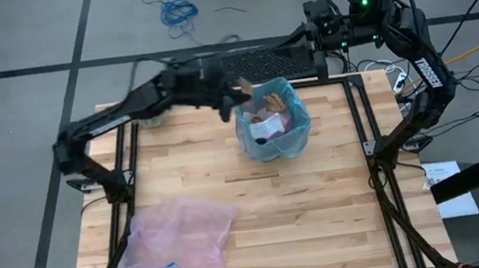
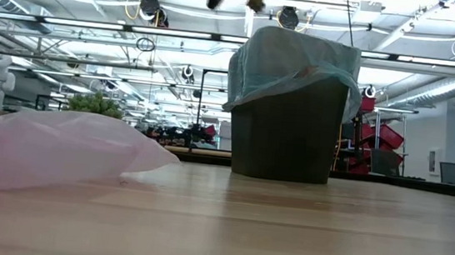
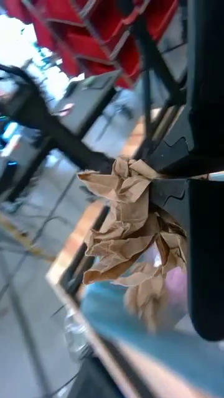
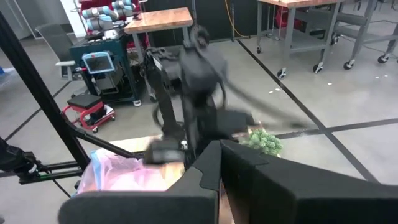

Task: Place trash/remove bag and relplace
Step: Put the brown napkin into the trash bin

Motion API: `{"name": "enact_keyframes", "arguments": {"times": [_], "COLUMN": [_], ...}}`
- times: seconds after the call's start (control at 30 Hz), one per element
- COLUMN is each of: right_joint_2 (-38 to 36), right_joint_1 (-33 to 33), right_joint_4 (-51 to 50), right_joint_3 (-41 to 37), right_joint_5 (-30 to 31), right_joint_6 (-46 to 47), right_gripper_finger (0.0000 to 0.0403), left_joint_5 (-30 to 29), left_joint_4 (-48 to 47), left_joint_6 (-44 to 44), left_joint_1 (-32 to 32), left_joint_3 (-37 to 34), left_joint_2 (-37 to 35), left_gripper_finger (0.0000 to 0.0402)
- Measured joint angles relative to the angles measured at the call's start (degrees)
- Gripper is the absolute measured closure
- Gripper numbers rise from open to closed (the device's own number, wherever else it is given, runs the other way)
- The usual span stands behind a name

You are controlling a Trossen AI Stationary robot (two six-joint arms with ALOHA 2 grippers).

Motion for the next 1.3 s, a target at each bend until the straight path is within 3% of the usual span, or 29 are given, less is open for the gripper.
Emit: {"name": "enact_keyframes", "arguments": {"times": [0.2, 0.33, 0.57, 0.8, 1.3], "right_joint_2": [0.0, 0.0, 0.0, 0.0, 0.0], "right_joint_1": [0.02, 0.02, 0.02, 0.02, 0.02], "right_joint_4": [0.0, -0.02, -0.04, -0.04, -0.09], "right_joint_3": [0.0, 0.0, 0.0, 0.0, 0.0], "right_joint_5": [0.0, -0.02, -0.02, -0.02, -0.02], "right_joint_6": [1.0, 1.76, 2.18, 2.09, 2.02], "right_gripper_finger": [0.0403, 0.0403, 0.0403, 0.0403, 0.0403], "left_joint_5": [8.26, 10.64, 4.24, 1.9, -2.48], "left_joint_4": [-0.48, -7.25, -25.9, -29.68, -38.41], "left_joint_6": [-0.09, 3.08, 15.18, 19.82, 24.01], "left_joint_1": [0.11, -0.08, -0.42, -0.87, -3.69], "left_joint_3": [6.62, 13.95, 27.12, 34.3, 36.62], "left_joint_2": [10.9, 16.44, 24.7, 30.1, 39.82], "left_gripper_finger": [0.0401, 0.0401, 0.0401, 0.0401, 0.0401]}}
